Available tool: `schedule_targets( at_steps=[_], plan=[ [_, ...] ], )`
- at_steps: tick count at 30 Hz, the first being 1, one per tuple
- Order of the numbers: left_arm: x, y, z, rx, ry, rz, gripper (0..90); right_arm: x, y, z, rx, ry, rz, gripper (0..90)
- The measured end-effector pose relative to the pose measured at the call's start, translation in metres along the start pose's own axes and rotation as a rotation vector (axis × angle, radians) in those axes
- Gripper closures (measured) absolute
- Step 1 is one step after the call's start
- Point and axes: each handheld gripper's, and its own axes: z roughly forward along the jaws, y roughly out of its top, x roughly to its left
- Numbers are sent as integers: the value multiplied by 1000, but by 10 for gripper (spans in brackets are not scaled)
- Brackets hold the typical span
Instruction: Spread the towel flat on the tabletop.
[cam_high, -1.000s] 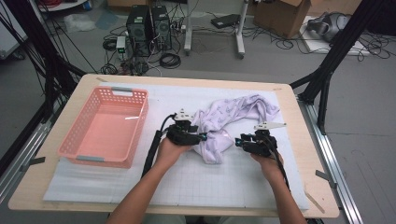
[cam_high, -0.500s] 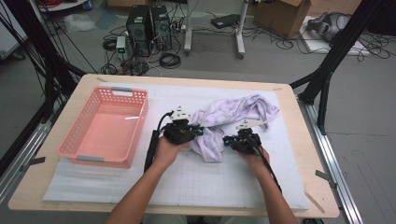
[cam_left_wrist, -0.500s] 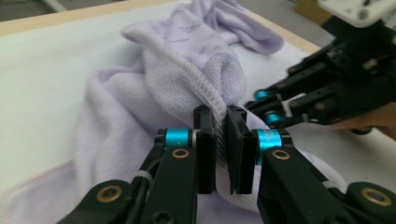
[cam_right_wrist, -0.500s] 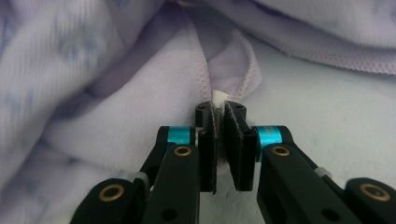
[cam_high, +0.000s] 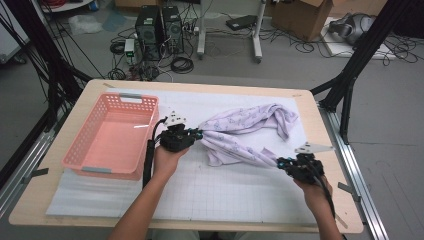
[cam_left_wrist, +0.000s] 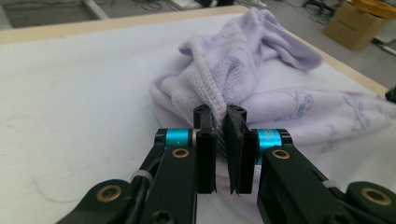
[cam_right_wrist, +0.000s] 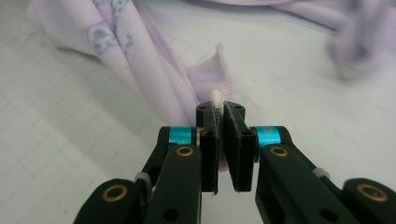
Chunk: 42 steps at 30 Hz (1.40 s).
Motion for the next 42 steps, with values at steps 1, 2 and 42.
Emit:
schedule_targets(
  at_steps=[1, 2, 42],
  plan=[
    [-3, 0, 2, 6, -4, 9, 828, -3, -2, -6, -8, -4, 29, 834],
    [-5, 0, 3, 3, -1, 15, 829, -6, -3, -10, -23, -12, 57, 790],
    [17, -18, -1, -24, 135, -36, 847, -45, 45, 42, -34, -203, 79, 871]
  ],
)
